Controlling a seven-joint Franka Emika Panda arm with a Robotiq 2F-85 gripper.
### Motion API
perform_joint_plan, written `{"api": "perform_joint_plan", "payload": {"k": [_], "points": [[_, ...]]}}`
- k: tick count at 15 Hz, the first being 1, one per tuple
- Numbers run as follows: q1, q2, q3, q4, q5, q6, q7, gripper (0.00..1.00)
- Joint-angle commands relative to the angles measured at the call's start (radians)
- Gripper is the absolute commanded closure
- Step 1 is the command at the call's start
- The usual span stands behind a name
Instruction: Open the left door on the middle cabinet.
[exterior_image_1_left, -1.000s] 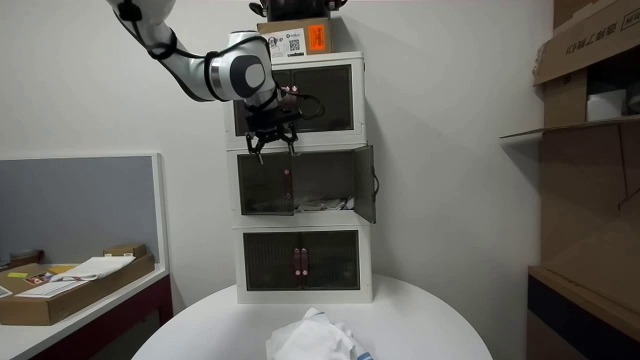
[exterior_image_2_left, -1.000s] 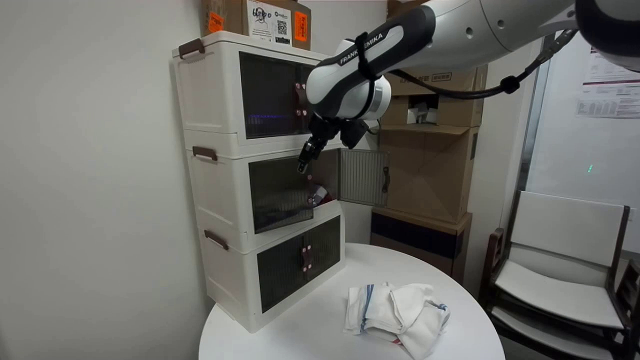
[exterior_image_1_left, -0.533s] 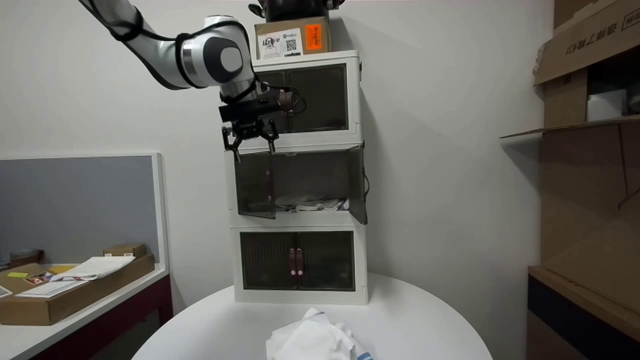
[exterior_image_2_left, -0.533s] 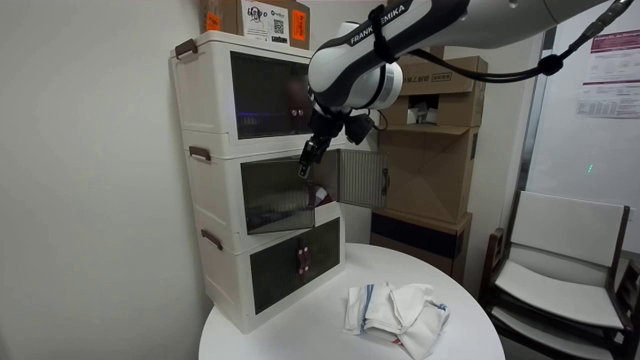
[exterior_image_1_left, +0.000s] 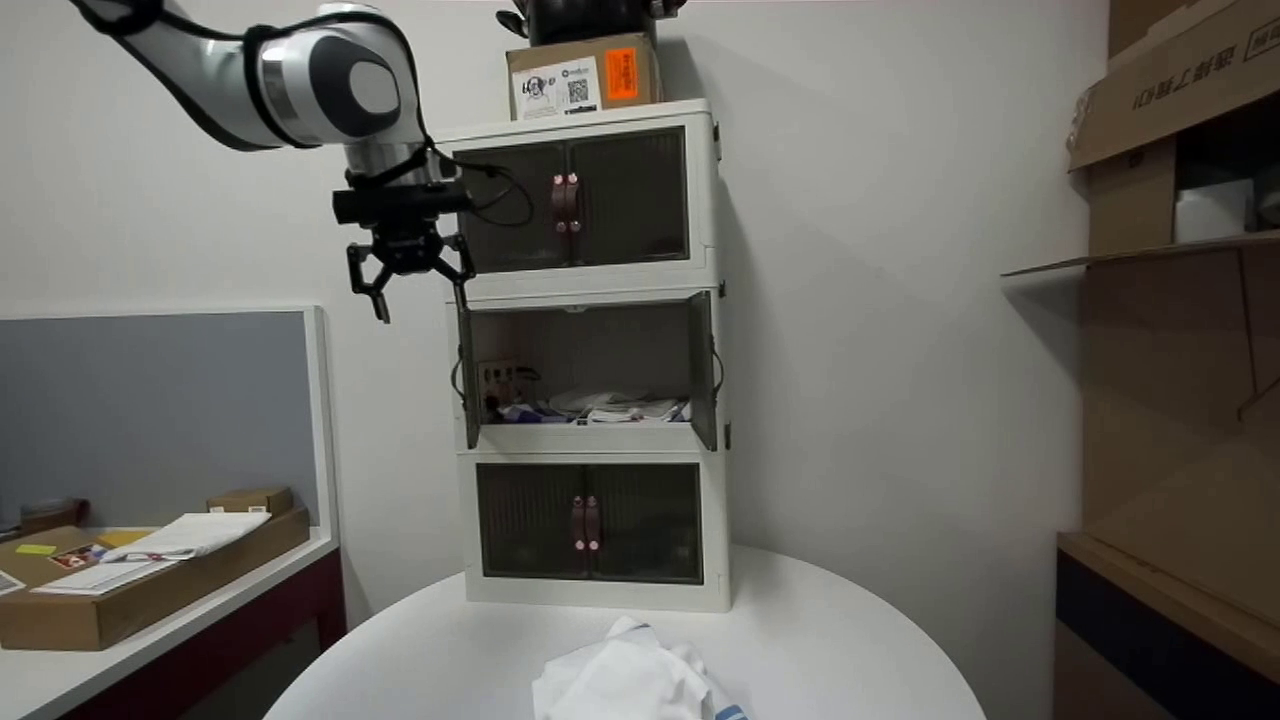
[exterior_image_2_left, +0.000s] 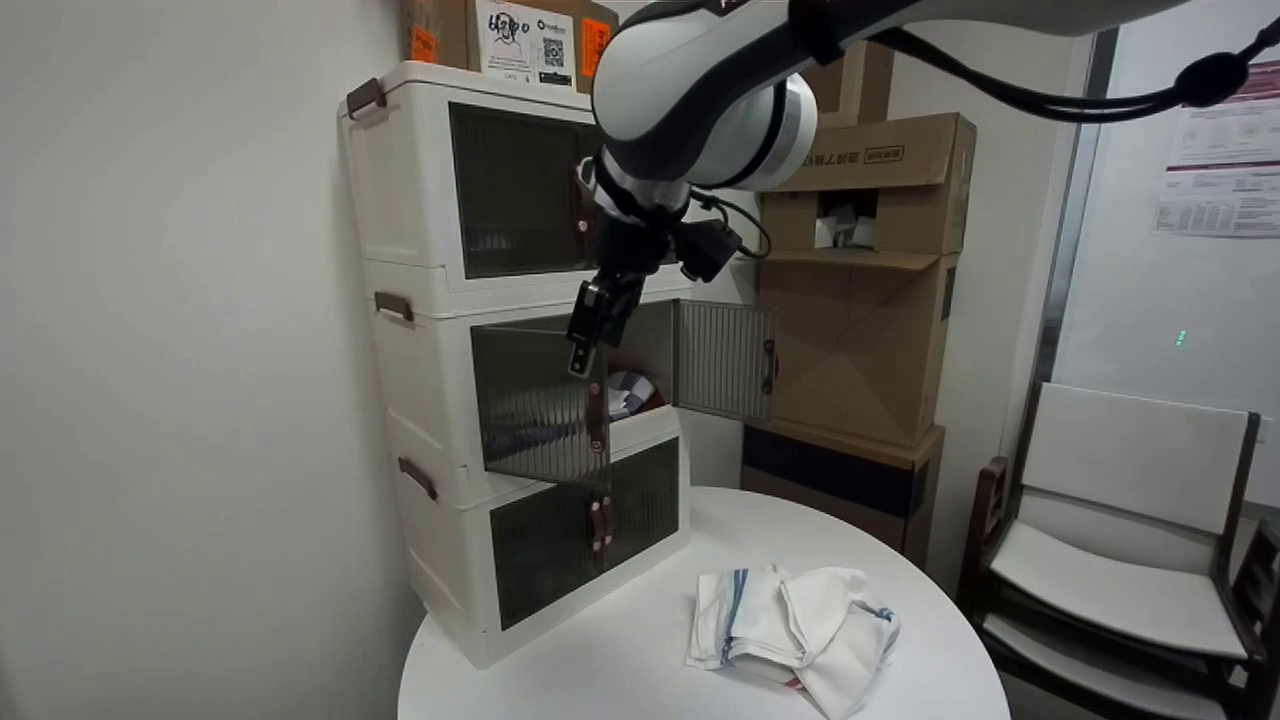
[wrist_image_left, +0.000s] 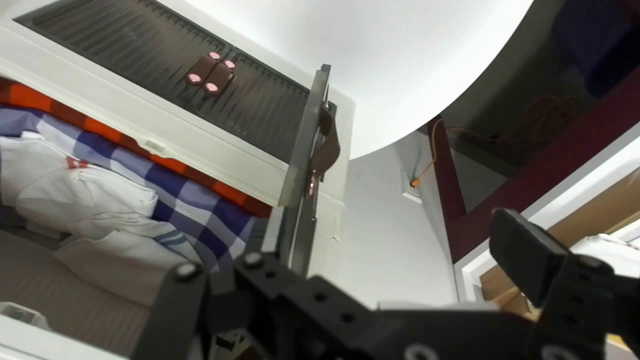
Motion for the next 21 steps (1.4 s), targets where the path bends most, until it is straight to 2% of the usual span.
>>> {"api": "perform_joint_plan", "payload": {"k": [1, 7, 12, 17, 21], "points": [[0.066, -0.031, 0.016, -0.022, 0.038, -0.009, 0.014, 0.00], [0.128, -0.031, 0.028, -0.029, 0.076, -0.014, 0.003, 0.00], [0.125, -0.035, 0.019, -0.024, 0.080, -0.021, 0.025, 0.00], [0.080, -0.044, 0.012, 0.074, 0.031, -0.064, 0.203, 0.00], [0.028, -0.038, 0.017, 0.275, -0.040, -0.106, 0.403, 0.00]]}}
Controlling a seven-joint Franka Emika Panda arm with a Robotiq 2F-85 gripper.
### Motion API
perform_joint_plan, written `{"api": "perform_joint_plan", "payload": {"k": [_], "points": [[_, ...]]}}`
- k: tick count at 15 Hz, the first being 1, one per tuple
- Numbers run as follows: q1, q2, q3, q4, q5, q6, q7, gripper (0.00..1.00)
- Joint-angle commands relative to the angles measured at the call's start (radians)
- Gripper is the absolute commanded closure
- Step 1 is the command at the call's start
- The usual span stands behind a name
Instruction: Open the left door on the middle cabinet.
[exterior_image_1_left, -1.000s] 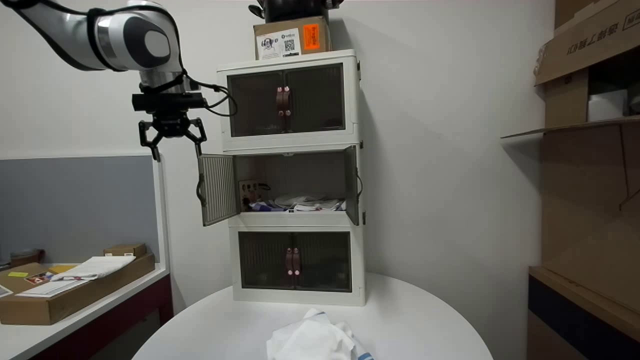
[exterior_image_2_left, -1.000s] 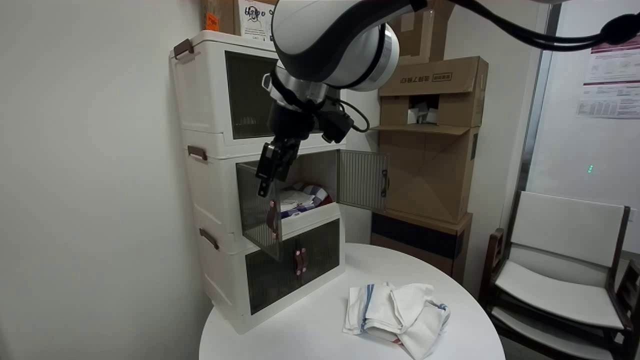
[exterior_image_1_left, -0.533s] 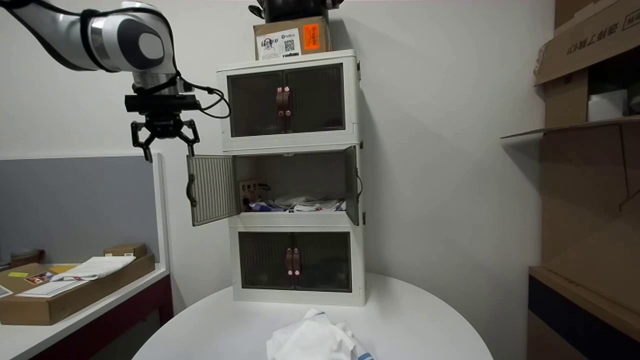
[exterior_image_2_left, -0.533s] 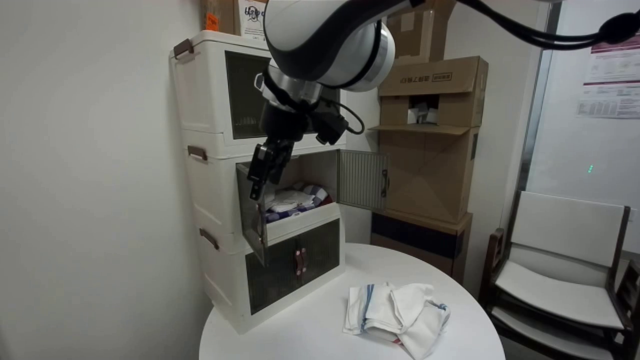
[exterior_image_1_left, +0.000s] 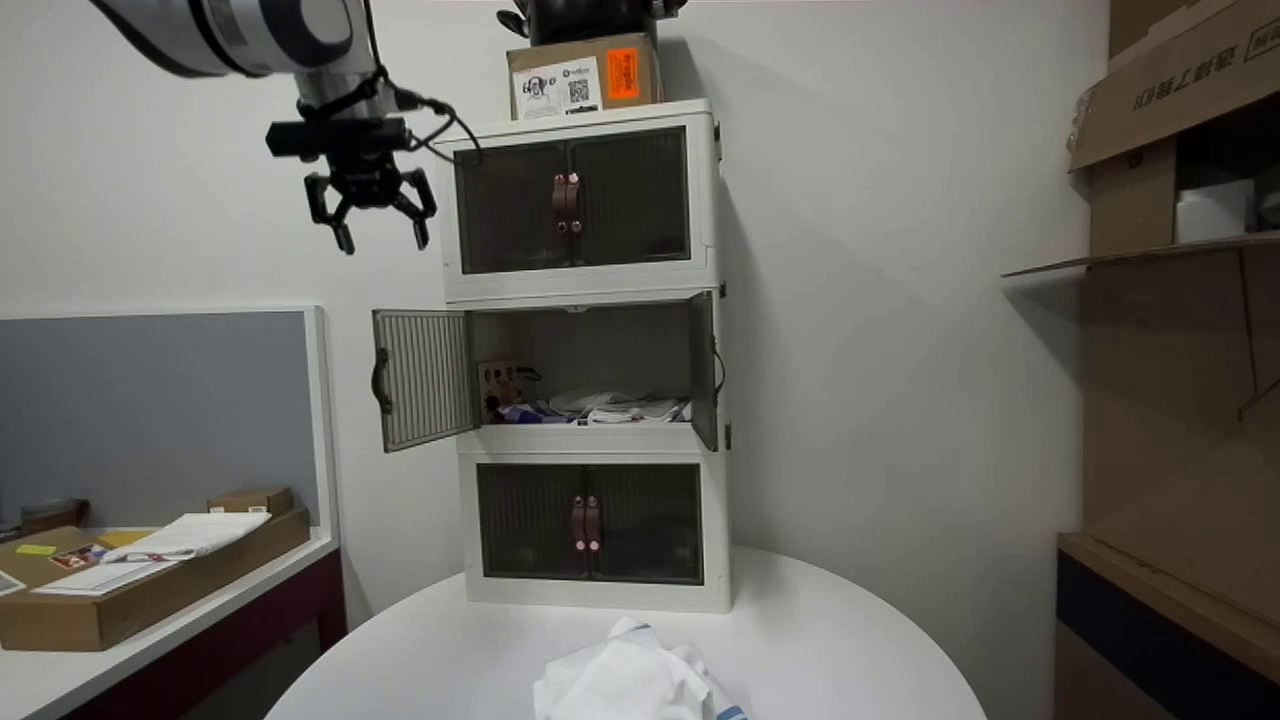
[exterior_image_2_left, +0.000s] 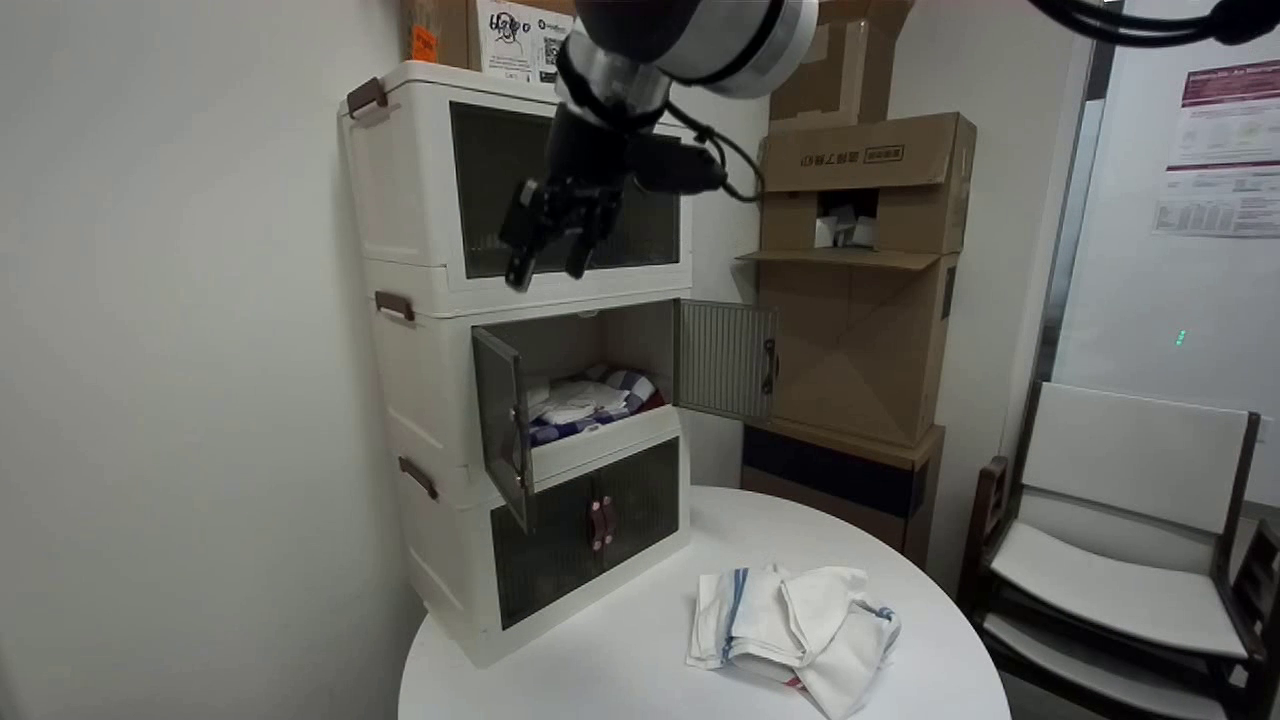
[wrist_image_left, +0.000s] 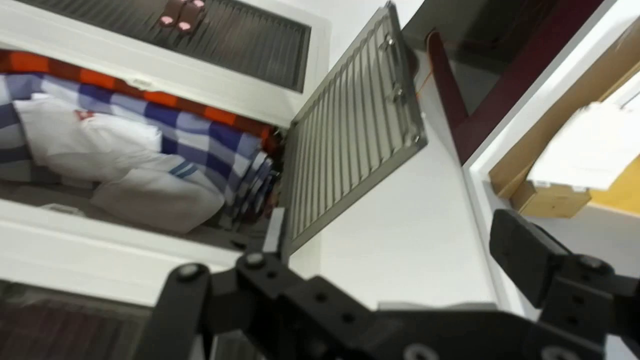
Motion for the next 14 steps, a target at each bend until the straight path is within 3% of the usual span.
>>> {"api": "perform_joint_plan", "payload": {"k": [1, 3, 5, 9, 14], "points": [[-0.050, 0.007, 0.005, 0.187, -0.089, -0.077, 0.177, 0.00], [-0.080, -0.006, 0.003, 0.211, -0.165, -0.074, 0.230, 0.00], [-0.114, -0.042, -0.009, 0.164, -0.237, -0.060, 0.253, 0.00], [-0.169, -0.131, -0.058, -0.044, -0.296, -0.022, 0.265, 0.00], [-0.211, -0.221, -0.136, -0.322, -0.270, 0.018, 0.242, 0.00]]}}
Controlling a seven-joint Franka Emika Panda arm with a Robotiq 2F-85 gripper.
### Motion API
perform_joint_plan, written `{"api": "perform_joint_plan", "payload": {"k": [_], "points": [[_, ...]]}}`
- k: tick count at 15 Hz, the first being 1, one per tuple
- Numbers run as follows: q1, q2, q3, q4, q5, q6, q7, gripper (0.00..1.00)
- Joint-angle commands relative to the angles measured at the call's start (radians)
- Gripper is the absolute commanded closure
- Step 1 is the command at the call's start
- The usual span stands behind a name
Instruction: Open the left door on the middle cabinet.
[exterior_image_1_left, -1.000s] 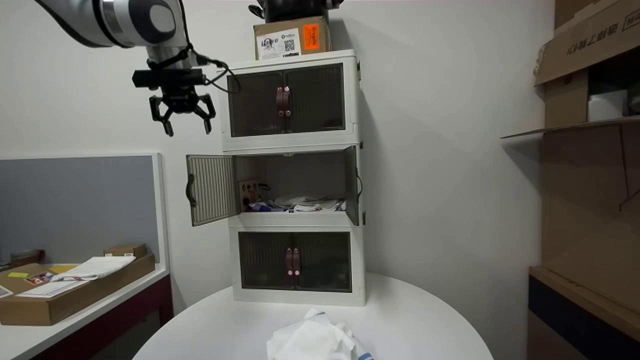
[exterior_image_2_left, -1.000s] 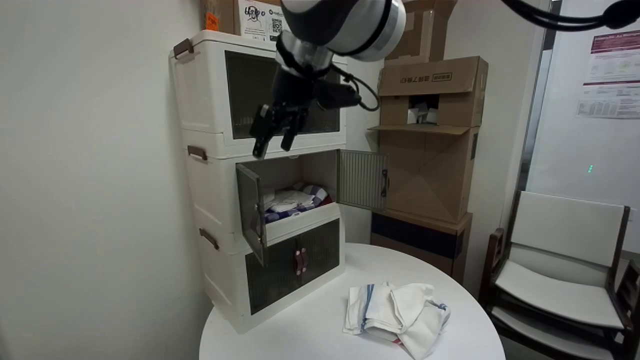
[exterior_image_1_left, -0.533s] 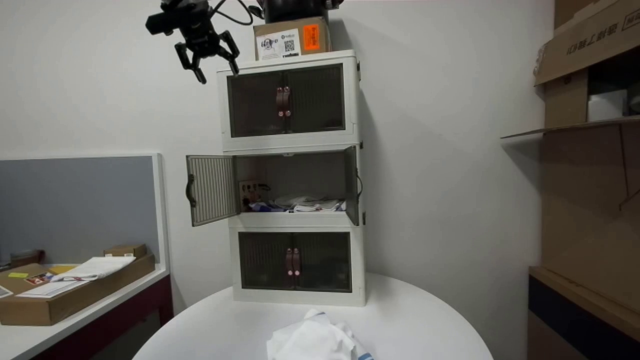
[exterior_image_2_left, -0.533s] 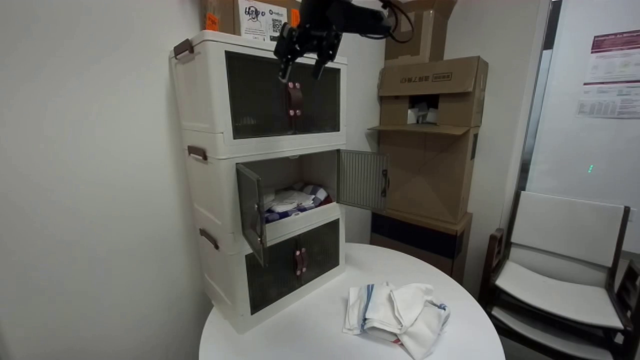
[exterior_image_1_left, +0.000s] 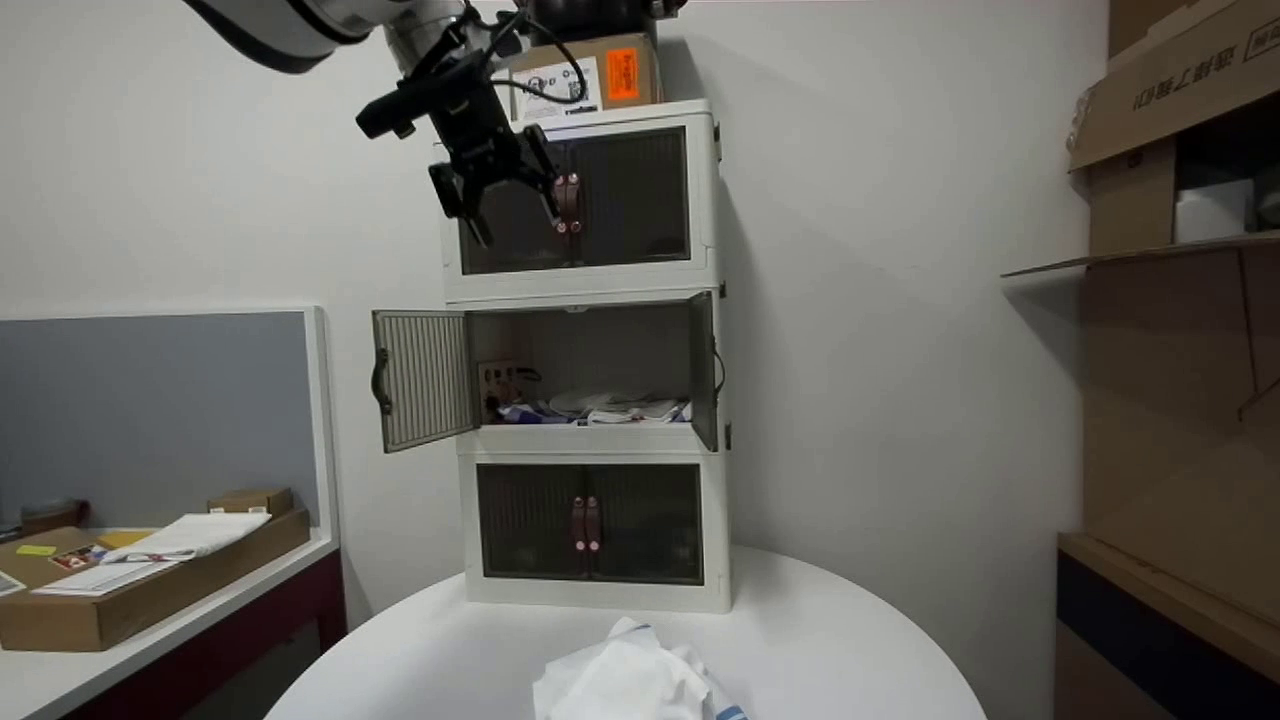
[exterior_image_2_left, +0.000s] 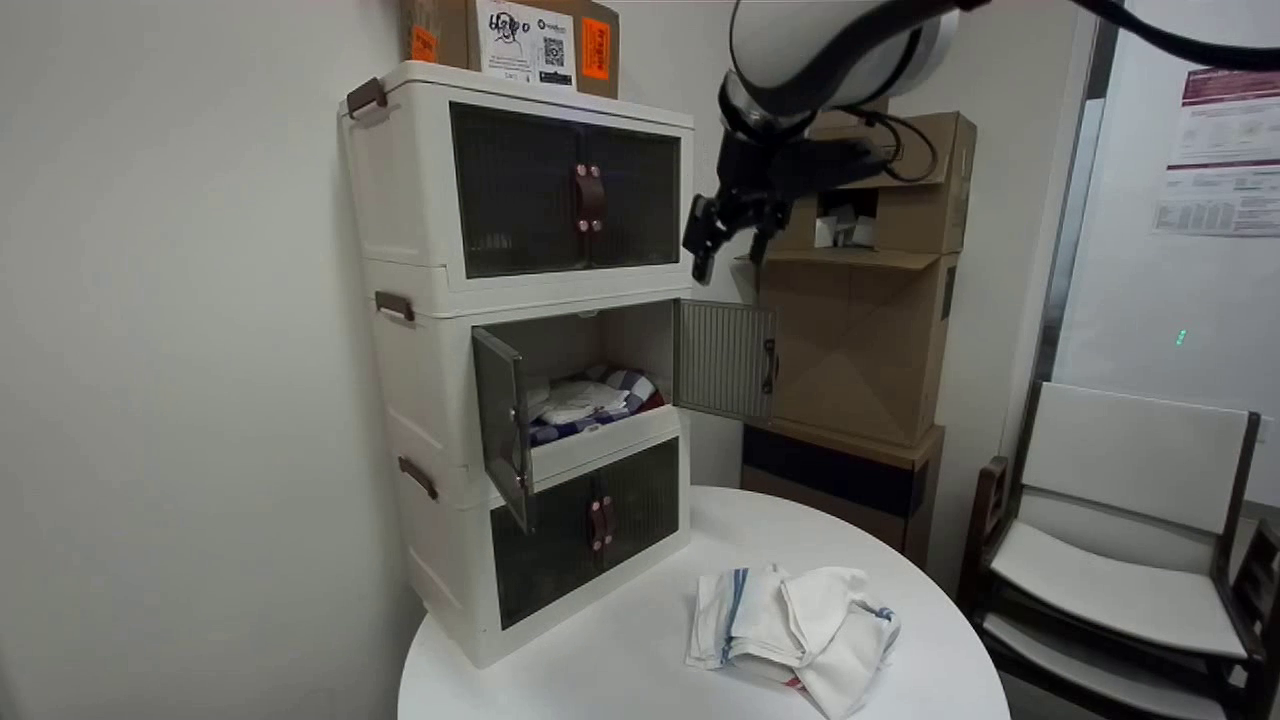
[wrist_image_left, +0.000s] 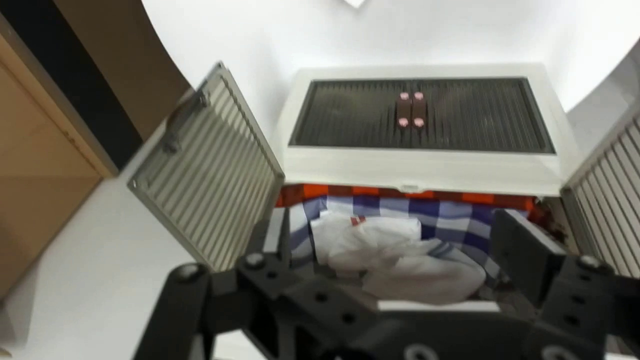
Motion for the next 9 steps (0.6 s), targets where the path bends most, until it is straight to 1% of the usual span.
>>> {"api": "perform_joint_plan", "payload": {"k": [1, 3, 4, 5, 6, 7, 8, 9], "points": [[-0.026, -0.103, -0.041, -0.230, -0.005, 0.086, 0.008, 0.00], [-0.035, -0.132, -0.065, -0.340, 0.002, 0.166, -0.009, 0.00], [-0.025, -0.148, -0.089, -0.399, 0.033, 0.234, -0.038, 0.00], [0.017, -0.166, -0.138, -0.453, 0.129, 0.300, -0.114, 0.00], [0.037, -0.173, -0.154, -0.493, 0.179, 0.347, -0.141, 0.00], [0.064, -0.185, -0.180, -0.533, 0.241, 0.389, -0.195, 0.00], [0.078, -0.198, -0.192, -0.561, 0.281, 0.405, -0.220, 0.00], [0.025, -0.133, -0.145, -0.481, 0.214, 0.351, -0.163, 0.00]]}}
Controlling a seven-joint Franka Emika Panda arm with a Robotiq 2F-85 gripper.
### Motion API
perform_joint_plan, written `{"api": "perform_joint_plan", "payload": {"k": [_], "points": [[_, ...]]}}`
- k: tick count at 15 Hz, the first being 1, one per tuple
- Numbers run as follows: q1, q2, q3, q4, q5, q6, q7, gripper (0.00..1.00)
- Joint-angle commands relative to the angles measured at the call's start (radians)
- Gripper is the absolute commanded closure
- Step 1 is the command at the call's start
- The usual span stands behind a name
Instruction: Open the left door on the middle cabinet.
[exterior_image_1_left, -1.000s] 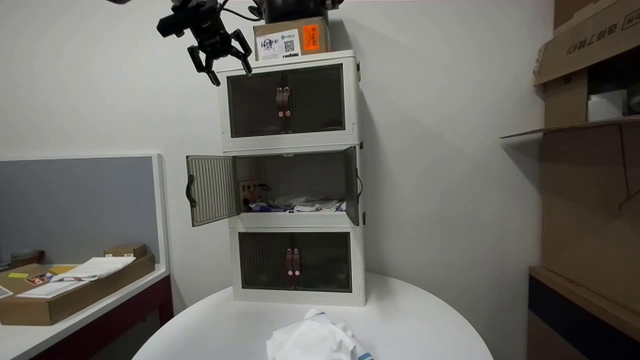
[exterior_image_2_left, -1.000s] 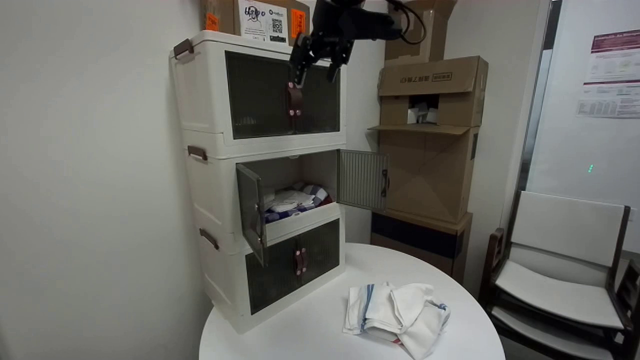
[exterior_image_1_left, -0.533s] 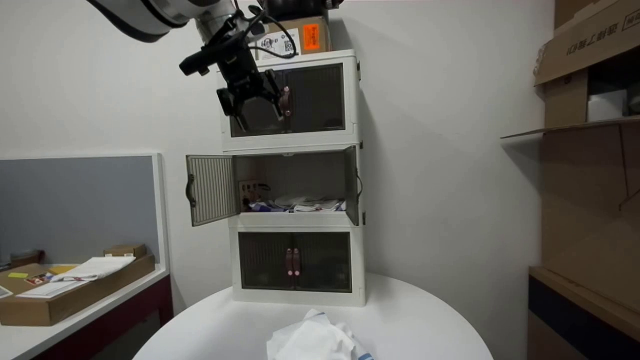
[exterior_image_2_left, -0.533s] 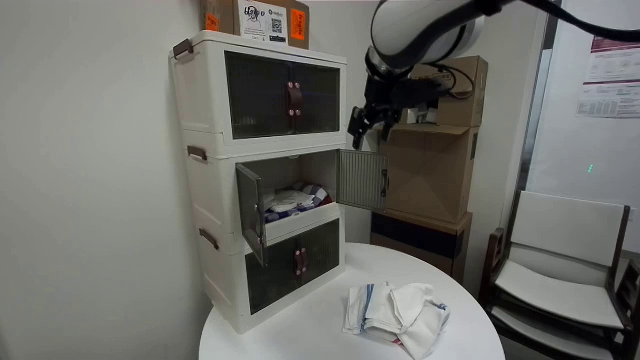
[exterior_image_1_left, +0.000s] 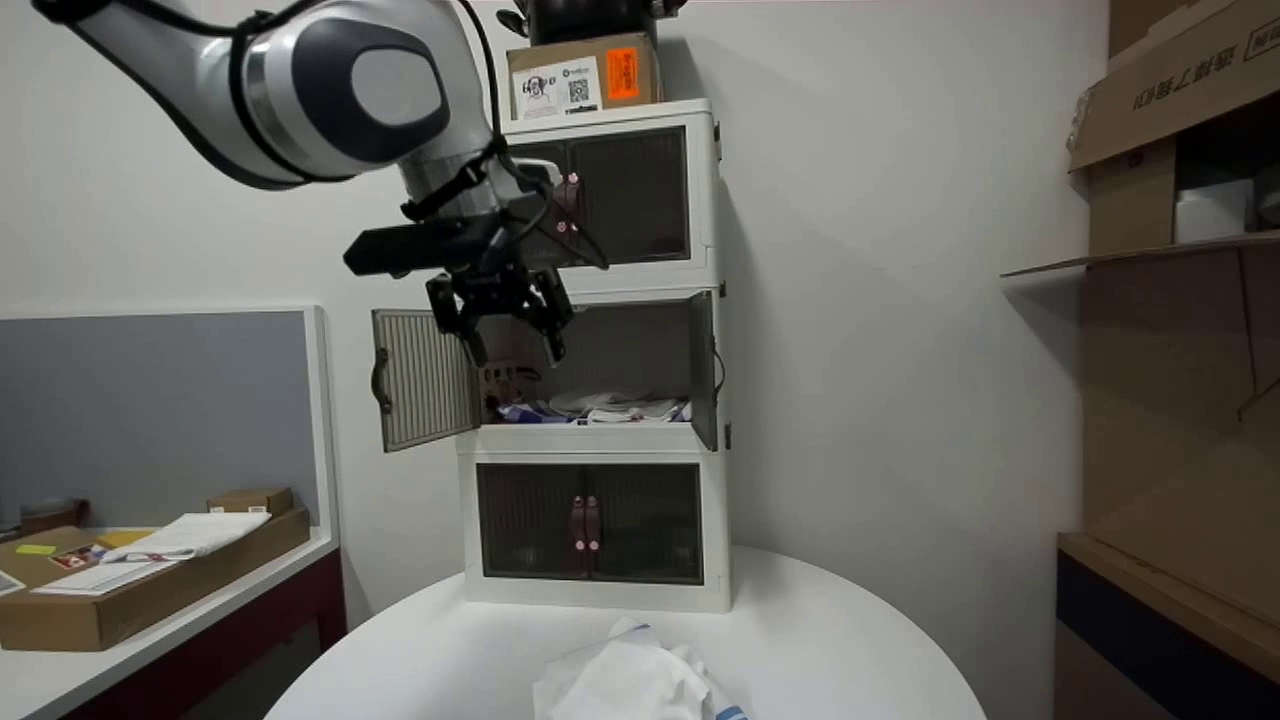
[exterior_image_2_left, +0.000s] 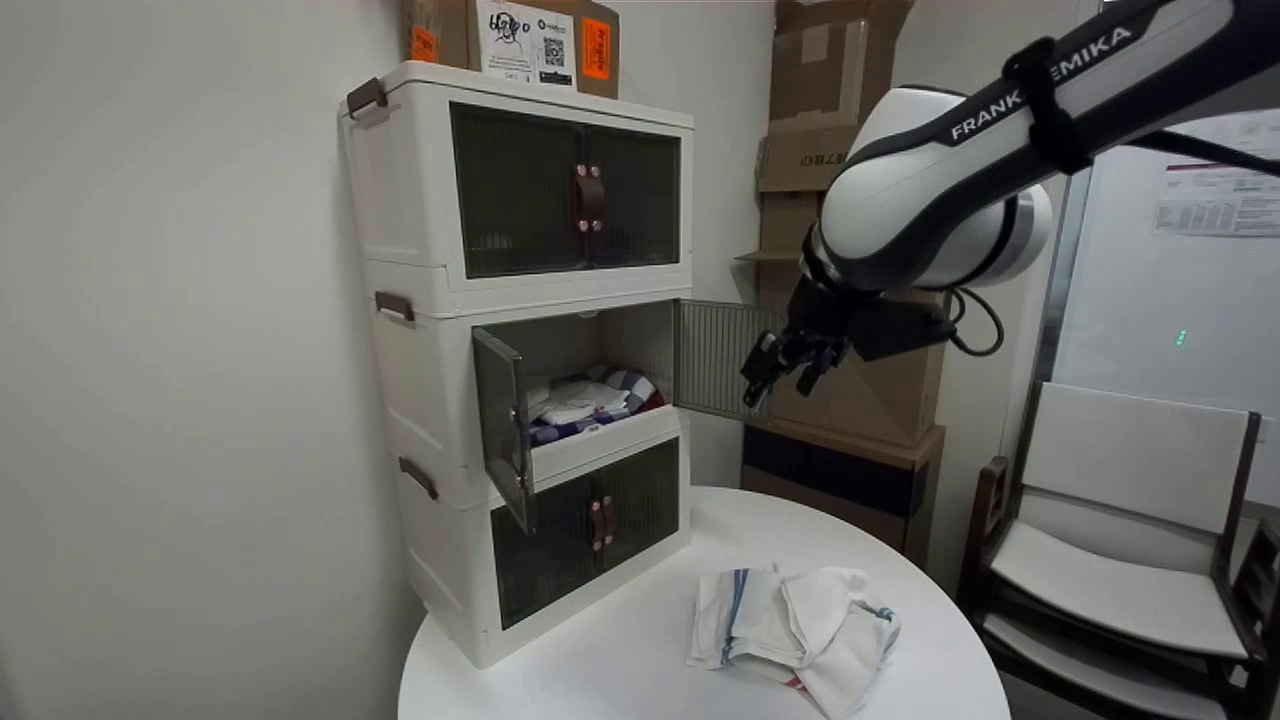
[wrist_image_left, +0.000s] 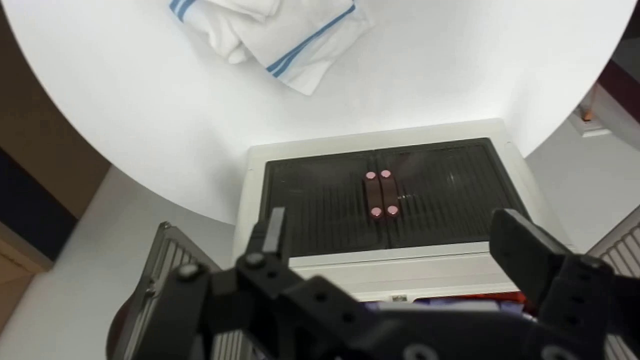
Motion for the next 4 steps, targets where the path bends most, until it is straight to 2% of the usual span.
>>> {"api": "perform_joint_plan", "payload": {"k": [1, 4], "points": [[0.008, -0.012, -0.007, -0.028, 0.033, 0.019, -0.027, 0.00], [0.023, -0.037, -0.017, -0.058, 0.048, 0.030, -0.035, 0.00]]}}
